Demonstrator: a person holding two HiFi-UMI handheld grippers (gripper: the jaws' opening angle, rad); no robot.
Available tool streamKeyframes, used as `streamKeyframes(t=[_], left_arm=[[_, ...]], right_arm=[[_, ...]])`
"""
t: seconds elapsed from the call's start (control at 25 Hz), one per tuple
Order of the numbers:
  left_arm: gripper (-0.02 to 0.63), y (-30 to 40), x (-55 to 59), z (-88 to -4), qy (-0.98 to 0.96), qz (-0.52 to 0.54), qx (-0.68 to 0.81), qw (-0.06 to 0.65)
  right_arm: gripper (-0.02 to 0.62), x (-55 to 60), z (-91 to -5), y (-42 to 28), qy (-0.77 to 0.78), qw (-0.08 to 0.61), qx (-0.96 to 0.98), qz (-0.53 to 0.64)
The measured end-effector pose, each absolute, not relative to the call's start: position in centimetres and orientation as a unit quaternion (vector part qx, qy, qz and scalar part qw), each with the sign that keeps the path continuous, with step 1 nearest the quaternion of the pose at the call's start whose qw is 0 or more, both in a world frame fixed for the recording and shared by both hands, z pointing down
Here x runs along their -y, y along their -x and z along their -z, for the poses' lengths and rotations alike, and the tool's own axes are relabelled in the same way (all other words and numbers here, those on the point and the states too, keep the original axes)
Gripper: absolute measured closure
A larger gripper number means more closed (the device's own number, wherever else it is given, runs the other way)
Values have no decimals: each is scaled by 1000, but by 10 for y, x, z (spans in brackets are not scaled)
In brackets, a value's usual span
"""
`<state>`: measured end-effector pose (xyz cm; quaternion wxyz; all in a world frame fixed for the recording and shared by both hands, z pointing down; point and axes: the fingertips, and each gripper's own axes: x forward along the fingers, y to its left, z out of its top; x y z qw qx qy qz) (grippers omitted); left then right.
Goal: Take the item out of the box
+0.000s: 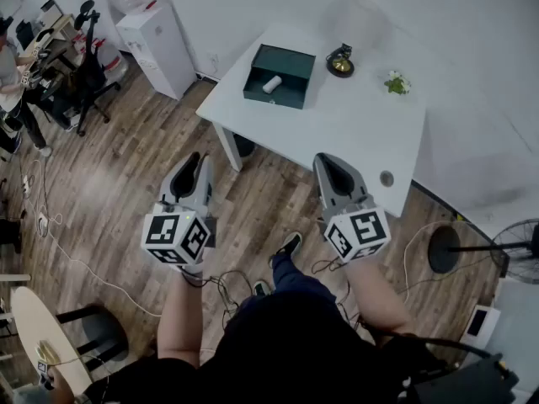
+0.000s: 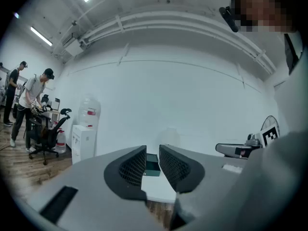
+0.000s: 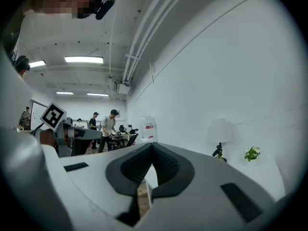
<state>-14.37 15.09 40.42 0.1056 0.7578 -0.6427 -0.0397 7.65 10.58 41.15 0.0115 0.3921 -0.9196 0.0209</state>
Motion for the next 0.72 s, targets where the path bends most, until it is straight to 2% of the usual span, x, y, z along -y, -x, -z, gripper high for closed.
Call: streamKeyframes(t=[0.24, 0.64, 0.68, 0.72], left_arm=[[525, 116, -230, -389, -775, 33, 626, 85], [525, 76, -263, -354, -766, 32, 639, 60], [511, 69, -262, -351, -763, 28, 644, 55], [447, 61, -259, -348, -758, 21, 650, 47]], right_arm=[[592, -193, -401, -99, -407, 14, 913, -15], [587, -216, -381, -161, -426, -20, 904, -24], [554, -213, -378, -170, -428, -21, 903, -24], [509, -209, -376, -179, -428, -23, 903, -24]])
